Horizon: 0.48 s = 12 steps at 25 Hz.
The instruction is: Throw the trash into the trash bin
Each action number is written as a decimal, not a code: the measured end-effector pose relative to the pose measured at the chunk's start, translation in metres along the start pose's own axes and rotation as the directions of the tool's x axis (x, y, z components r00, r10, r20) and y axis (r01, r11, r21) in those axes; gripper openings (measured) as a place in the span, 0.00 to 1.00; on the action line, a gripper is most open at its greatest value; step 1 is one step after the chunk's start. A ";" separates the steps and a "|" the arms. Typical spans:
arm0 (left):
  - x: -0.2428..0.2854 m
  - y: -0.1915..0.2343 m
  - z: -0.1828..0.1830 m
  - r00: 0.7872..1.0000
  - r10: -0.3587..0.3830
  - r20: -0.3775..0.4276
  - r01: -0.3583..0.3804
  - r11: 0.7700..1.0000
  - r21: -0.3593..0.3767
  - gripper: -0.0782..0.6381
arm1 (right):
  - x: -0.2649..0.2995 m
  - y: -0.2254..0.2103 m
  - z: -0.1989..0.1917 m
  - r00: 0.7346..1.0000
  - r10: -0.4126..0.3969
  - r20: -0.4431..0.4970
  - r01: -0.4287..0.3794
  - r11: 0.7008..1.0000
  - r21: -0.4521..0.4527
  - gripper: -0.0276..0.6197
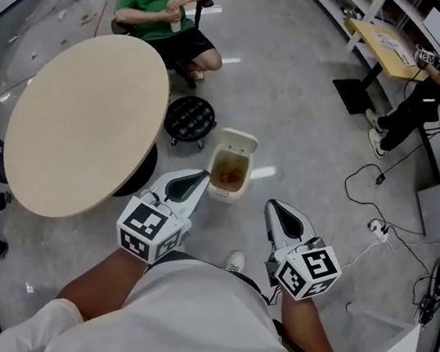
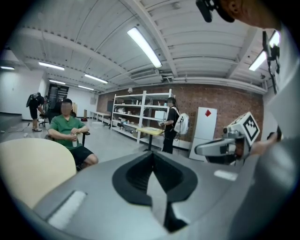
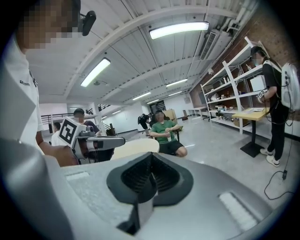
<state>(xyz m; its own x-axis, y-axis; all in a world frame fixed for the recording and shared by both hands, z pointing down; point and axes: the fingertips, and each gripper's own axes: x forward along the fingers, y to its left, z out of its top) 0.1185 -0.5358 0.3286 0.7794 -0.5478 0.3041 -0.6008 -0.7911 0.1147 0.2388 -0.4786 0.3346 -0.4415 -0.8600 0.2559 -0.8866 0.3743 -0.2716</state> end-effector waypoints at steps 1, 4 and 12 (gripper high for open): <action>-0.002 0.004 0.000 1.000 -0.006 0.002 0.006 1.000 0.002 0.12 | 0.003 0.004 0.000 1.000 -0.007 0.002 0.007 1.000 -0.001 0.05; -0.008 0.012 -0.002 1.000 -0.024 0.007 0.024 1.000 0.004 0.12 | 0.009 0.013 0.001 1.000 -0.028 0.005 0.028 1.000 -0.011 0.05; -0.013 0.024 -0.008 0.999 -0.037 0.020 0.038 0.999 -0.017 0.12 | 0.014 0.018 -0.005 0.998 -0.064 -0.014 0.064 0.998 -0.016 0.05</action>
<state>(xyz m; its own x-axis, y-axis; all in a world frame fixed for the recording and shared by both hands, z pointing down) 0.0927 -0.5452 0.3347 0.8045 -0.5232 0.2811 -0.5741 -0.8064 0.1421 0.2160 -0.4822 0.3384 -0.3857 -0.8774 0.2854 -0.9150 0.3241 -0.2402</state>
